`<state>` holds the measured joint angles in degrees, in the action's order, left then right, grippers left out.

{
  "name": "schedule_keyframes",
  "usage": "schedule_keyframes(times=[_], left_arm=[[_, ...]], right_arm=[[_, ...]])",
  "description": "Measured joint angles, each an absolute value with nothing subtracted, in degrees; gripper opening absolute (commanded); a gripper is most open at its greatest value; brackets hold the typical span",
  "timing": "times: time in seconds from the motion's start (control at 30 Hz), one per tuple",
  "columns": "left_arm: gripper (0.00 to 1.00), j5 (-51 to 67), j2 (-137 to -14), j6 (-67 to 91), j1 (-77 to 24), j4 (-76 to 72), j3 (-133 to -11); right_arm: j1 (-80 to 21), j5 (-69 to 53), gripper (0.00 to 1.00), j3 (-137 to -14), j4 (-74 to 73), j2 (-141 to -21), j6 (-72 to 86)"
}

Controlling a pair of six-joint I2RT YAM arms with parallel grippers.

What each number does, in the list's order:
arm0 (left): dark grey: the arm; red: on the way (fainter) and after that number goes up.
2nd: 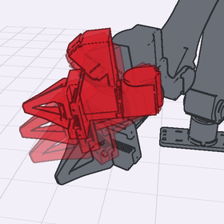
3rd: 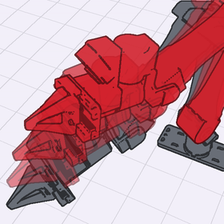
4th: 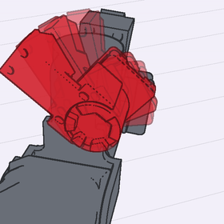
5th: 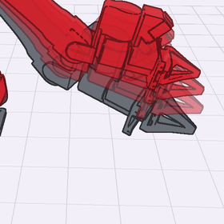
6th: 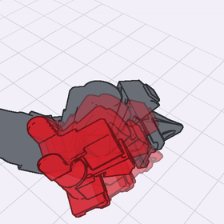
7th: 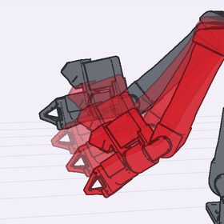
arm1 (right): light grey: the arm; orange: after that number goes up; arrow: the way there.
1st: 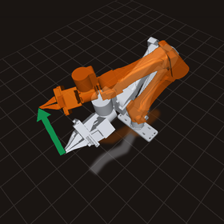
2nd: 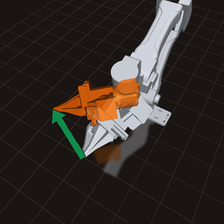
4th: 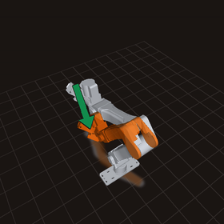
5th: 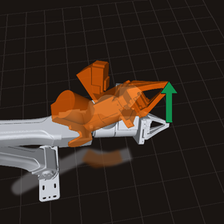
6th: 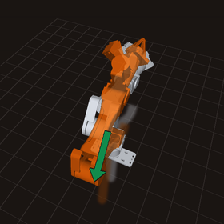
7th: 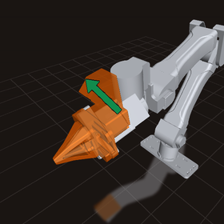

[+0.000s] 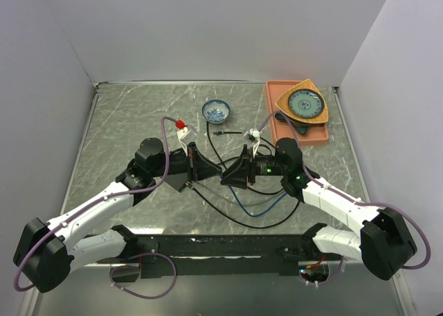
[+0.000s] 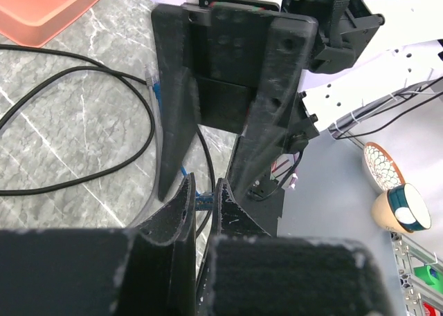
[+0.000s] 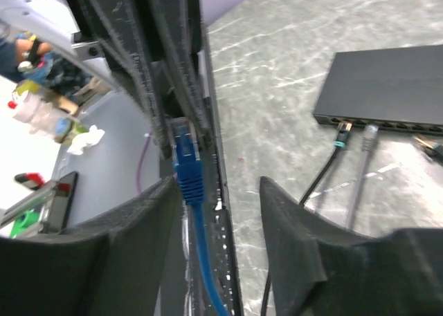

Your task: Insert the plug into the switch port

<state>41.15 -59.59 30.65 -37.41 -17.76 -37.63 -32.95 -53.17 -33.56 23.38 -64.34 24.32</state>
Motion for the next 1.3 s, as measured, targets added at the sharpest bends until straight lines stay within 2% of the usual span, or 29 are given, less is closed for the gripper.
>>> schedule_keyframes(times=[0.07,0.1,0.23,0.4,0.5,0.6,0.7,0.73,0.83,0.9,1.0,1.03,1.13,1.3], left_arm=[[0.01,41.12,-59.42,30.65,-37.50,-17.78,-37.63],[0.01,41.12,-59.37,30.65,-37.52,-17.78,-37.63],[0.01,40.88,-59.35,30.55,-37.54,-17.74,-37.63],[0.01,40.91,-59.48,30.55,-37.56,-17.74,-37.63],[0.01,40.88,-59.59,30.39,-37.60,-17.74,-37.63],[0.01,40.91,-59.81,30.39,-37.60,-17.76,-37.63],[0.01,40.91,-59.86,30.13,-37.60,-17.76,-37.63],[0.01,40.86,-59.83,30.00,-37.60,-17.76,-37.63],[0.02,40.71,-59.83,29.56,-37.60,-17.76,-37.65],[0.12,40.58,-59.86,29.32,-37.60,-17.74,-37.65],[0.48,39.68,-59.83,28.95,-37.67,-17.67,-37.65],[0.67,39.03,-59.83,28.73,-37.71,-17.47,-37.65],[0.82,36.80,-59.81,28.62,-37.82,-16.08,-37.76],[0.91,30.79,-59.55,29.23,-37.91,-14.50,-37.80]], right_arm=[[-32.95,-54.50,0.34,-33.36,24.49,-64.38,25.08],[-32.95,-54.78,0.32,-33.36,24.84,-64.38,25.21],[-32.95,-56.27,0.29,-33.23,26.17,-64.34,26.02],[-32.95,-56.55,0.29,-32.53,27.16,-64.20,26.35],[-32.95,-56.55,0.23,-32.53,27.40,-64.18,26.41],[-32.95,-56.40,0.23,-32.53,27.27,-64.10,26.39],[-32.93,-56.07,0.03,-32.53,27.14,-64.10,26.50],[-32.93,-56.01,0.00,-32.51,27.14,-64.10,26.48],[-32.86,-55.66,0.00,-32.51,27.00,-64.10,26.74],[-32.86,-55.33,0.00,-32.51,26.83,-63.99,26.72],[-32.86,-54.28,0.00,-32.51,25.65,-63.24,26.00],[-32.86,-53.74,0.00,-32.51,25.08,-62.78,25.61],[-32.71,-51.18,0.00,-32.51,22.61,-61.32,24.01],[-32.73,-47.03,0.00,-32.56,17.04,-59.31,20.51]])
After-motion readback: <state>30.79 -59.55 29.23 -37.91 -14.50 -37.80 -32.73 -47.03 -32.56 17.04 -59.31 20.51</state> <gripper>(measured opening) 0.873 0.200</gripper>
